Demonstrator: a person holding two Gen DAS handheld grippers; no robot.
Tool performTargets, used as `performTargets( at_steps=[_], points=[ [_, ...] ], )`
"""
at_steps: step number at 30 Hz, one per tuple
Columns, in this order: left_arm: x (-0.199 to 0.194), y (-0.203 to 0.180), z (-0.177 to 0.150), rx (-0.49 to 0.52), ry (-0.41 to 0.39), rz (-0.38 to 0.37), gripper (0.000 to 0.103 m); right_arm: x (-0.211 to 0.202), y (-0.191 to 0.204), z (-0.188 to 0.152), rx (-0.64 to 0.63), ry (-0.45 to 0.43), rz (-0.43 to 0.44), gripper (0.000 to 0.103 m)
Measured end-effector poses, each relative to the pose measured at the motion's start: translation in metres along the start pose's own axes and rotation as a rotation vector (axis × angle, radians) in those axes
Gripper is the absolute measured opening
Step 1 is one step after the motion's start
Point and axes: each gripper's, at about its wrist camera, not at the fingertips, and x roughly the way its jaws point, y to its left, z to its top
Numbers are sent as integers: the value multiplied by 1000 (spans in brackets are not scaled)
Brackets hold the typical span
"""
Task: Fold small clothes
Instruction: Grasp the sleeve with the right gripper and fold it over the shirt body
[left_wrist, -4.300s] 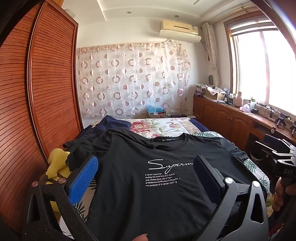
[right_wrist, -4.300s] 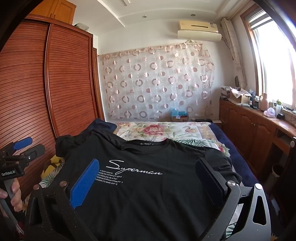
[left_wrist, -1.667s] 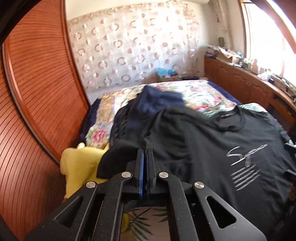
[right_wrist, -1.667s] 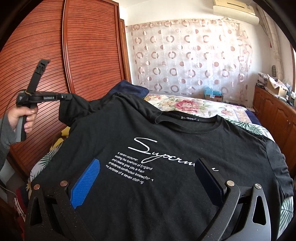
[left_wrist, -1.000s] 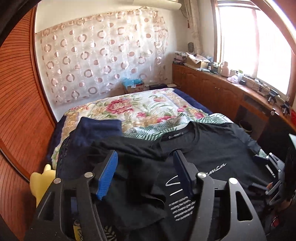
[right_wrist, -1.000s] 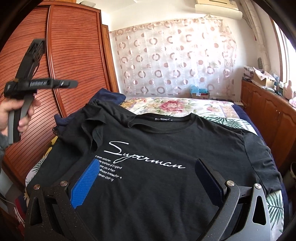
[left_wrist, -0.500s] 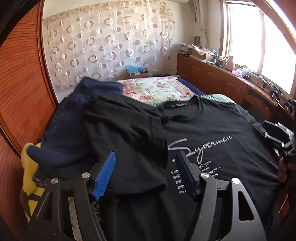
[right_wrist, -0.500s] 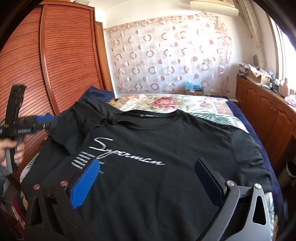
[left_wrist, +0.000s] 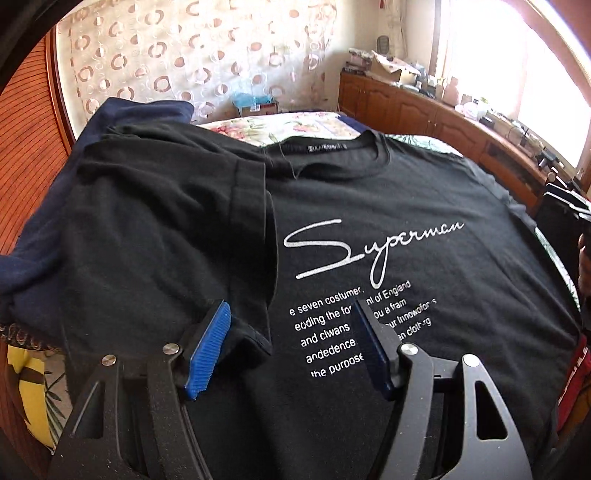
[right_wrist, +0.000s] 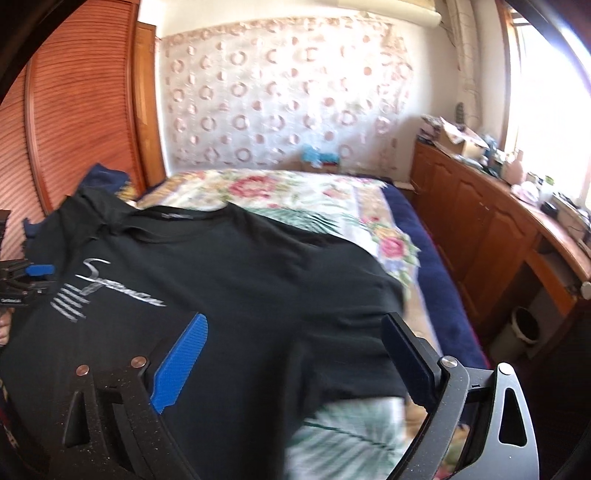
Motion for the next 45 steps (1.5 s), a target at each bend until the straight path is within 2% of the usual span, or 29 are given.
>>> performTargets(
  at_steps=[5, 9, 13, 19, 20, 23, 25, 28, 32, 35, 38, 41, 45],
  points=[
    [10, -2, -1, 12, 25, 28, 70, 9, -16, -2, 61, 78, -27, 83],
    [17, -5, -3, 28, 35, 34, 77, 18, -19, -4, 116, 138, -13, 79],
    [21, -7, 0, 38, 44, 24, 84, 25, -14, -5, 159, 184, 12, 71],
    [22, -8, -1, 38, 47, 20, 86, 20, -9, -13, 200, 224, 46, 45],
    [22, -8, -1, 38, 47, 20, 86, 18, -5, -12, 201, 223, 55, 36],
    [22, -7, -1, 38, 47, 21, 86, 17, -3, -10, 192, 216, 75, 21],
    [22, -7, -1, 38, 47, 21, 86, 15, -5, -11, 166, 214, 55, 17],
    [22, -7, -1, 39, 47, 22, 86, 11, -2, -10, 125, 204, 22, 2],
    [22, -7, -1, 39, 47, 23, 87, 13, -22, 5, 101, 153, 22, 2],
    [22, -7, -1, 37, 48, 21, 87, -4, -14, 5, 66, 89, 27, 2],
    [22, -7, 0, 37, 49, 21, 88, -15, 8, 7, 36, 34, 74, 2],
    [21, -8, -1, 39, 46, 24, 87, -29, 47, 9, -26, -8, 129, 2],
    [19, -9, 0, 44, 34, 36, 87, -27, 89, -1, -80, 20, 192, 2]
  ],
)
